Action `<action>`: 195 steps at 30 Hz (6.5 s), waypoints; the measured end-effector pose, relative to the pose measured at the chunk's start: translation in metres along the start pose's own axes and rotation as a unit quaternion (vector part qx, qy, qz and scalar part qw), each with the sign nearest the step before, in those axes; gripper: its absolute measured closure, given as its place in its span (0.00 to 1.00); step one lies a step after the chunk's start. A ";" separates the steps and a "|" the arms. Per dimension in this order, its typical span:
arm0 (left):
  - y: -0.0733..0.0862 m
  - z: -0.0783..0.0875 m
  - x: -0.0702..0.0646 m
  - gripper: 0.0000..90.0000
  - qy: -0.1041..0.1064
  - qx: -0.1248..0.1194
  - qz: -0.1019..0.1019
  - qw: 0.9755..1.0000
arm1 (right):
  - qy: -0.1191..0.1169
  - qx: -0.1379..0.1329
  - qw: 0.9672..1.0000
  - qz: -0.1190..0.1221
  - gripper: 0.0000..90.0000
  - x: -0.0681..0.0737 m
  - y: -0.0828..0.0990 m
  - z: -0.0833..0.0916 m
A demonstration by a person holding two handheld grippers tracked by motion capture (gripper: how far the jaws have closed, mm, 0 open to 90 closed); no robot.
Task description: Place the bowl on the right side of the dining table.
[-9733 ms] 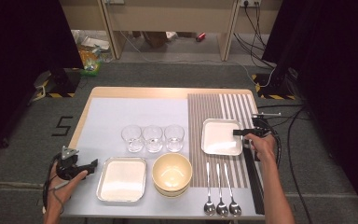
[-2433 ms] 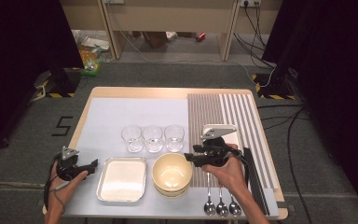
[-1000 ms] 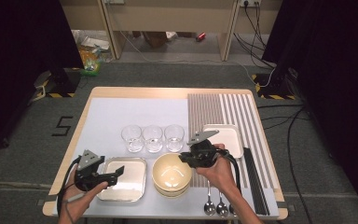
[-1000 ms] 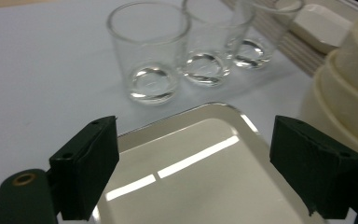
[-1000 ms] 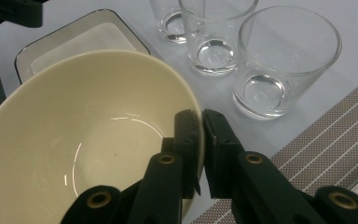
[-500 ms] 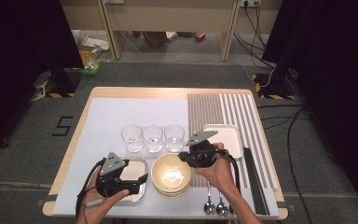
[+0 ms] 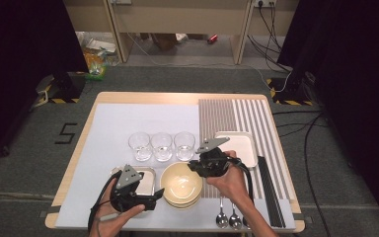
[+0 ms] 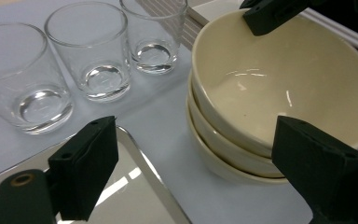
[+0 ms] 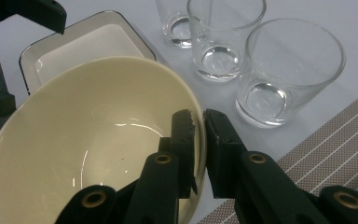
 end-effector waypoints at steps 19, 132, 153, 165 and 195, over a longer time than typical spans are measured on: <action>0.005 -0.002 -0.001 0.14 -0.003 0.015 0.007 1.000 | 0.022 0.025 0.997 0.075 0.94 0.014 -0.008 -0.005; 0.044 0.022 0.148 0.17 -0.159 -0.012 0.116 0.980 | 0.011 -0.049 0.998 0.031 0.91 -0.006 -0.028 0.044; 0.088 0.007 0.187 0.17 -0.230 0.046 0.094 0.968 | 0.075 -0.047 0.995 -0.040 0.91 -0.076 -0.008 0.089; 0.095 0.005 0.190 0.15 -0.227 0.032 0.106 0.968 | 0.103 -0.035 0.990 -0.094 0.91 -0.118 0.017 0.093; 0.095 0.006 0.189 0.15 -0.227 0.035 0.105 0.968 | 0.147 0.003 0.970 -0.195 0.90 -0.189 0.067 0.054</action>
Point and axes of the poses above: each handheld gripper's, and its own axes: z roughly backward along the jaws, y roughly out of its underside, x roughly to its left, the point moved 2 cm from there along -z, roughly forward along the jaws, and after that the axes turned 8 degrees about -x, right-handed, at the moved point
